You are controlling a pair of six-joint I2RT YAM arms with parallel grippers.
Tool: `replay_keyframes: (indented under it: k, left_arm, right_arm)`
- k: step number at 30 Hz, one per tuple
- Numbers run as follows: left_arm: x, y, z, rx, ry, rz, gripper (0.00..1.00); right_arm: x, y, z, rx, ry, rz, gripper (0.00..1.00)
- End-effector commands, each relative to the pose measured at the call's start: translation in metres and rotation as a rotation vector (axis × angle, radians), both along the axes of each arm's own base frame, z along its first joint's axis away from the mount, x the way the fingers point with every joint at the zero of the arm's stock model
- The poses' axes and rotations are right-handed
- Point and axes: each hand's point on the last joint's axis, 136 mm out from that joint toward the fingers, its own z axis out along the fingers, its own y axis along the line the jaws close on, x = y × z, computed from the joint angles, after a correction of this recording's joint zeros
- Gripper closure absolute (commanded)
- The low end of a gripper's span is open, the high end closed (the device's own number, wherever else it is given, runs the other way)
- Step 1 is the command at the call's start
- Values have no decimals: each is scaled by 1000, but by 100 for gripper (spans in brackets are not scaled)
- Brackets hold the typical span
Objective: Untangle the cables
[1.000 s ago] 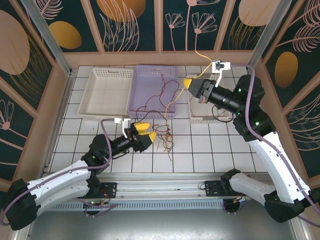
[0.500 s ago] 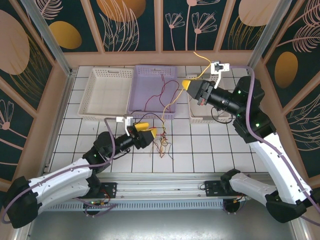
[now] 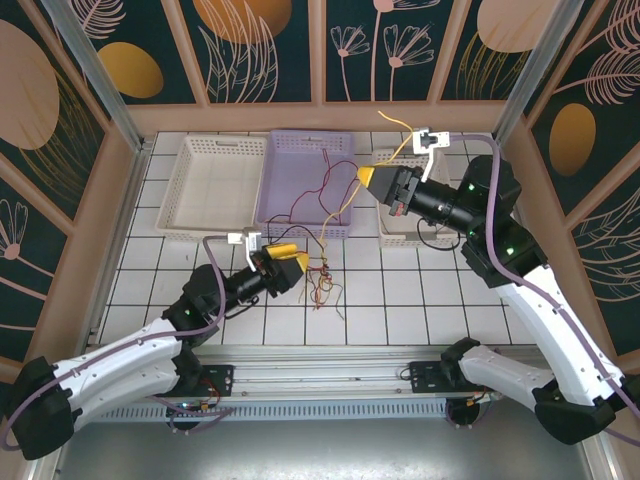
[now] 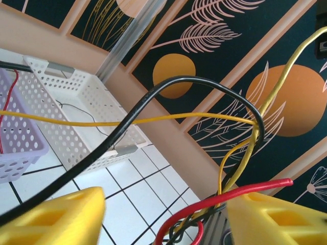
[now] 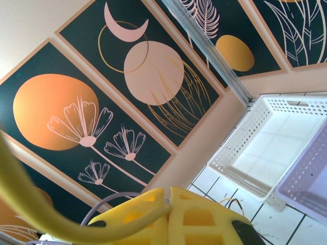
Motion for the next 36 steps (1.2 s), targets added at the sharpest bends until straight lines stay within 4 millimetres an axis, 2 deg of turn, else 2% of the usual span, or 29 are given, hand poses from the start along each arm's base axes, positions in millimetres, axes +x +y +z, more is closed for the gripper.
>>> replay_keyframes:
  k: [1, 7, 10, 11, 15, 21, 24, 28, 31, 36]
  left_arm:
    - [-1, -1, 16, -24, -42, -3, 52]
    - [0, 2, 17, -18, -48, 12, 74]
    - [0, 5, 19, -12, -51, 24, 91]
    - [0, 7, 21, -11, -53, 31, 99]
    - [-2, 17, 31, -4, -65, 60, 100]
    - [-8, 43, 50, 15, -67, 137, 100]
    - [-12, 58, 66, 19, -75, 178, 100]
    - [-15, 81, 82, 58, -84, 250, 100]
    - [-18, 97, 93, 96, -93, 300, 100]
    - [-21, 122, 107, 160, -102, 383, 100]
  right_arm:
    - [-7, -2, 15, 28, -67, 0, 100]
    - [-7, -1, 13, 23, -63, -5, 100]
    - [-4, -4, 8, 12, -60, -29, 100]
    - [-2, -5, 6, 5, -58, -42, 100]
    - [13, -14, -14, -42, -40, -138, 100]
    - [44, -45, -70, -145, 49, -357, 100]
    - [65, -77, -101, -177, 122, -494, 100]
    - [81, -116, -143, -199, 229, -635, 100]
    - [86, -140, -167, -192, 296, -704, 100]
    - [86, -173, -191, -187, 367, -802, 100]
